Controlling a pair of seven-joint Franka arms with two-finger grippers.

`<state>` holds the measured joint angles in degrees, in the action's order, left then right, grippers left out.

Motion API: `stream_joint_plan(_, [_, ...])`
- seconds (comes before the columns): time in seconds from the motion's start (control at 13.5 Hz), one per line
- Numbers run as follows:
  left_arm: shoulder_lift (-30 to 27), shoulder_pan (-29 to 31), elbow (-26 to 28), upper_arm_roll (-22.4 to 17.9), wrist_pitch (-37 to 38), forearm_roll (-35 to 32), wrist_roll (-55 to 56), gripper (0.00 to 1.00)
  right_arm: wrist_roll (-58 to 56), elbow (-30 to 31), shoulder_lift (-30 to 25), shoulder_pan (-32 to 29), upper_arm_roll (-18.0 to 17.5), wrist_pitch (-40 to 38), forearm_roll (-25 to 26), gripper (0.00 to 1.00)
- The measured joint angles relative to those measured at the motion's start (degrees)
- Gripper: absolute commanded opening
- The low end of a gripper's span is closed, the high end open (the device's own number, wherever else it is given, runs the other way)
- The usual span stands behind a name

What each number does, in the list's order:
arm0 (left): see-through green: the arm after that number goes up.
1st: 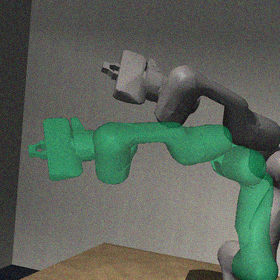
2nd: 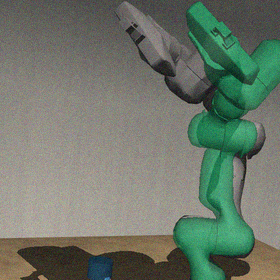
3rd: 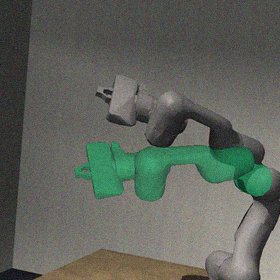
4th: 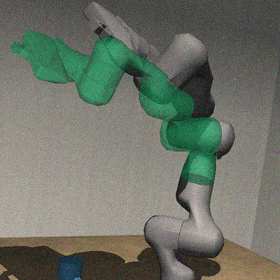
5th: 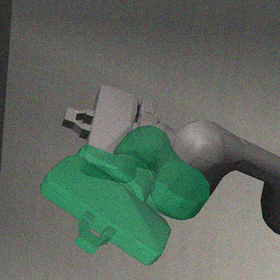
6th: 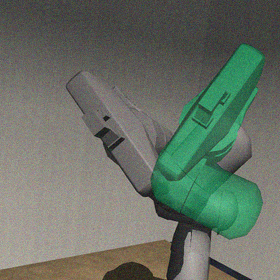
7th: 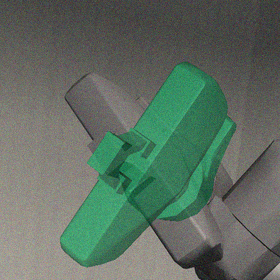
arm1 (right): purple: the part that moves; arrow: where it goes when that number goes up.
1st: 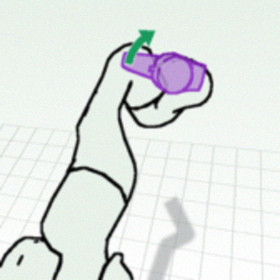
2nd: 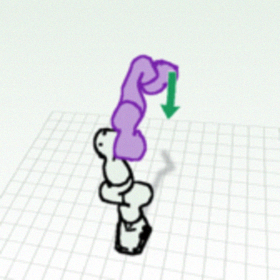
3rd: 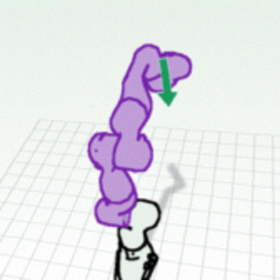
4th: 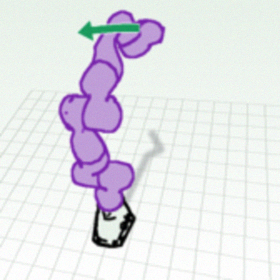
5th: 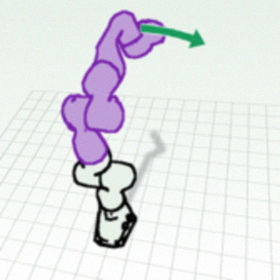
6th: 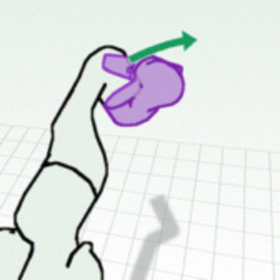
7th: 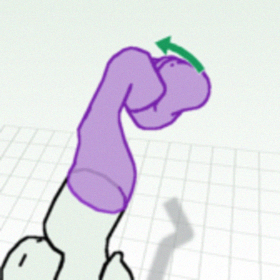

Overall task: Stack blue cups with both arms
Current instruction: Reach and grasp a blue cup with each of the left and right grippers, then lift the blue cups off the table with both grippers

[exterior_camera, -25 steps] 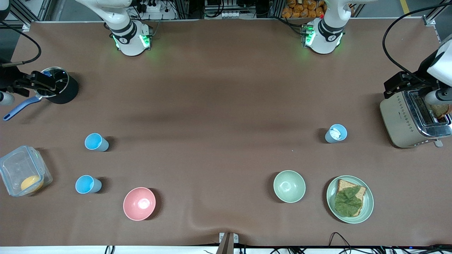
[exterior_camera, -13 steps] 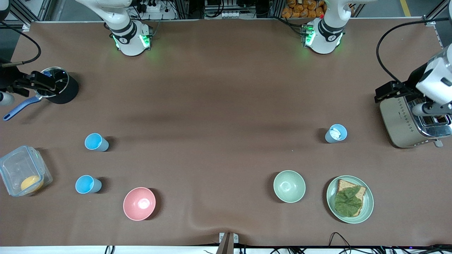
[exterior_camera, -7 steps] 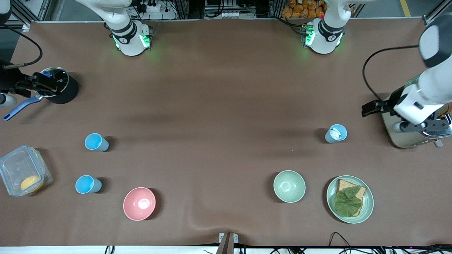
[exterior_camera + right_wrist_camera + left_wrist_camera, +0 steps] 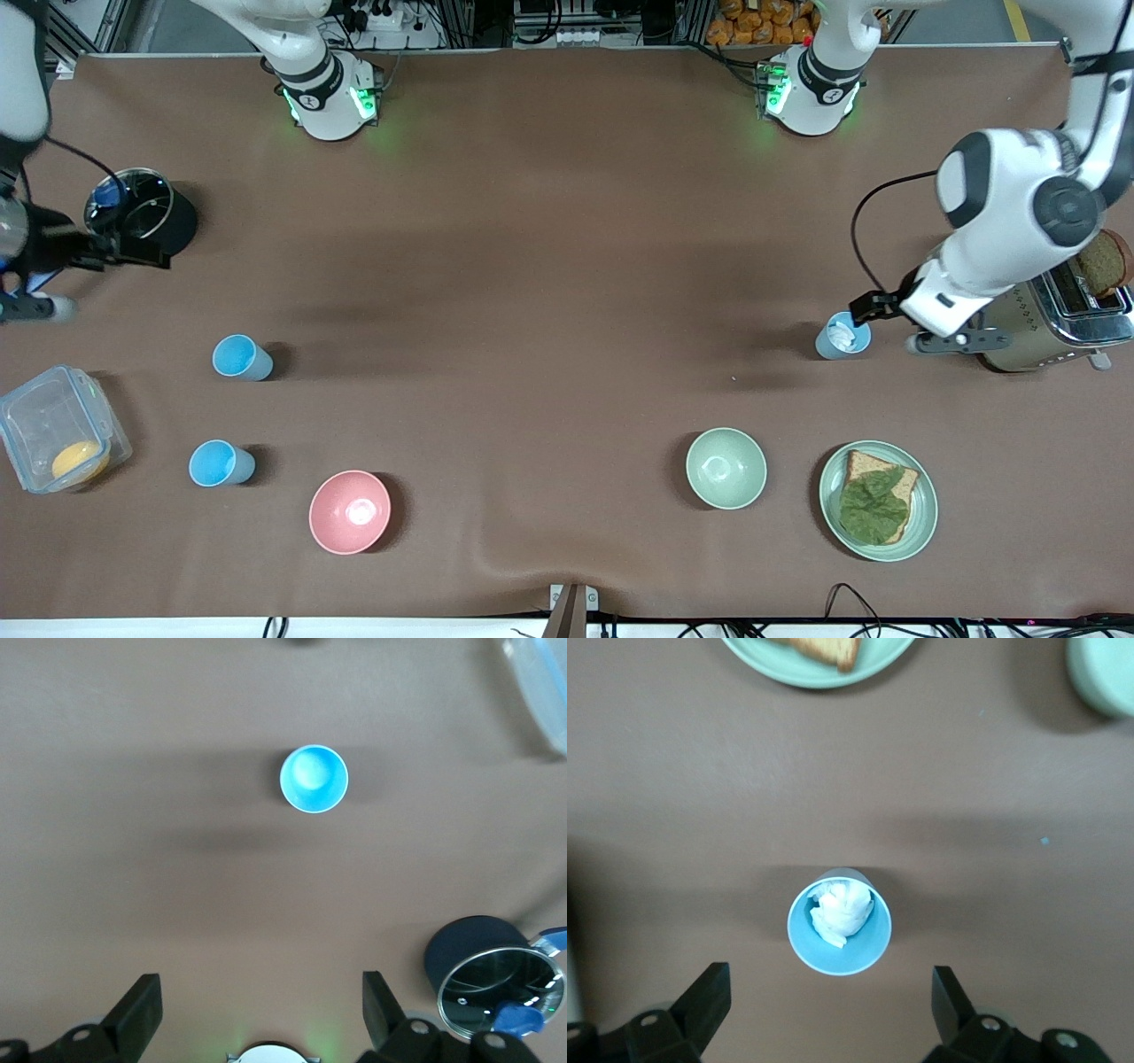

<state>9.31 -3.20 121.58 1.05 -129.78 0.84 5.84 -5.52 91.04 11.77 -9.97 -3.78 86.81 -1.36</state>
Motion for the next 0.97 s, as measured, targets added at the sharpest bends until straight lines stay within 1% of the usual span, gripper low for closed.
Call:
stream_joint_plan(0.3, [5.29, 0.27, 1.4, -0.08, -5.32, 0.0, 0.0, 1.0, -0.14, 0.87, 10.68, -1.07, 0.12, 9.01, 1.16, 1.0])
stream_joint_plan(0.52, [8.0, 0.3, 2.05, -0.13, -8.48, 0.0, 0.0, 1.0, -1.95, 0.96, 18.82, -2.45, 0.26, 16.72, 1.43, 1.0])
stream_joint_plan(0.74, [8.82, 0.37, 2.2, -0.15, -9.07, 0.0, 0.0, 0.98, -5.75, 0.79, 21.81, -3.53, 0.4, 20.68, 1.44, 1.0])
stream_joint_plan(0.97, [8.8, 0.54, 2.19, -0.19, -9.34, 0.0, 0.0, 0.98, -7.79, 1.05, 22.89, -4.42, 0.4, 20.99, 1.44, 1.0])
